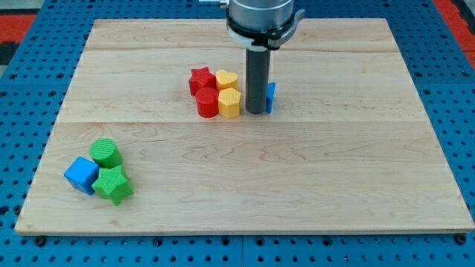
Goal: Push the blue triangle to the top right of the board
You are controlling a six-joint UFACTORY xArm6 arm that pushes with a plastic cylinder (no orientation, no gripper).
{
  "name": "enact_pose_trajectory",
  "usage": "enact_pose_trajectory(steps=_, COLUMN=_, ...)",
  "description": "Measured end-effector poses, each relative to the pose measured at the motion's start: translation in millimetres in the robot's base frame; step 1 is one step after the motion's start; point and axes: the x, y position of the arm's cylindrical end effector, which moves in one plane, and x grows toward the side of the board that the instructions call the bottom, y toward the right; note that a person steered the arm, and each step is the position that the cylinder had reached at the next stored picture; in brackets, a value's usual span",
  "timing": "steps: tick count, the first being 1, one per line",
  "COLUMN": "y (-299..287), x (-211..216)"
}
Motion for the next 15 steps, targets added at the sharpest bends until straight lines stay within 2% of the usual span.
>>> enact_pose_trajectory(steps=2, y=77.4, x=-9.7)
enact_pose_trajectory(steps=4, y=97.3, x=-34.2)
enact_pose_trajectory(steps=6, y=119.7, x=-31.7)
enact_pose_trajectory(steps=7, y=104.6, x=7.8)
enact_pose_trajectory(steps=8, y=64.1, x=-18.5)
enact_pose_trajectory(steps=9, y=48.5, x=-57.4)
enact_pose_trajectory(steps=11, y=29.8, x=-41.7)
enact_pose_trajectory(steps=12, y=1.5, x=-63.6)
enact_pose_trajectory(steps=13, y=-8.3, x=-112.1)
enact_pose_trajectory(steps=14, y=-53.7, x=-129.0)
enact_pose_trajectory(steps=15, y=-18.7, x=-149.5)
